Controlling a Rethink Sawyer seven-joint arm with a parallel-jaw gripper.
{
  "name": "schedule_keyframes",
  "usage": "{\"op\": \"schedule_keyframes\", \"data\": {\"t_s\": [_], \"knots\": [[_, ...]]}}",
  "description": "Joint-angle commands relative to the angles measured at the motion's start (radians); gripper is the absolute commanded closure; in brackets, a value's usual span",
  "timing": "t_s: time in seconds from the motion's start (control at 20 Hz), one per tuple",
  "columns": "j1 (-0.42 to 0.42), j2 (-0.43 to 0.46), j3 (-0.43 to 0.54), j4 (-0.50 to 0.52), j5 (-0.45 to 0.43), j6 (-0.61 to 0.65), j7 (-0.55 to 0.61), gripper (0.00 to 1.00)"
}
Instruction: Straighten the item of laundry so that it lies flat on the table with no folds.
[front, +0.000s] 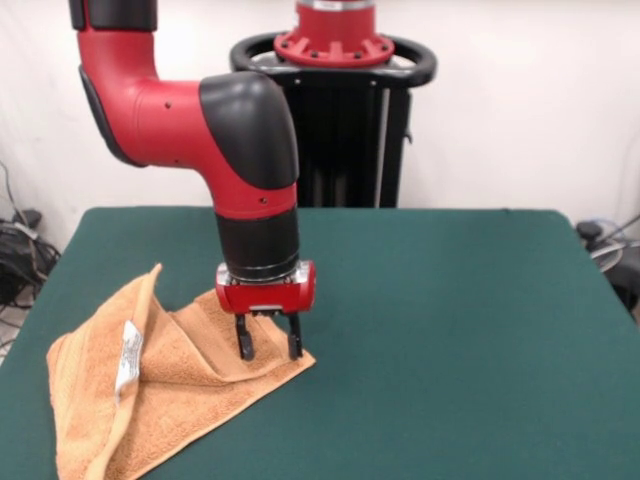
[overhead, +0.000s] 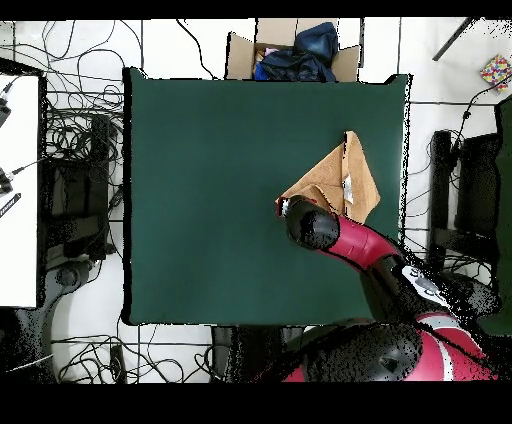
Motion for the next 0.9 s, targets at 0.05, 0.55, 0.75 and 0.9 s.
{"op": "schedule_keyframes", "data": {"t_s": [0.05, 0.55, 0.75, 0.9], "knots": [[0.018, 0.119, 0.089, -0.051, 0.025, -0.074, 0.181, 0.00], [0.039, 0.094, 0.065, -0.044, 0.036, -0.080, 0.197, 1.00], [0.034, 0.094, 0.071, -0.046, 0.037, -0.062, 0.188, 1.00], [0.035, 0.089, 0.069, -0.041, 0.038, -0.061, 0.190, 1.00]]}}
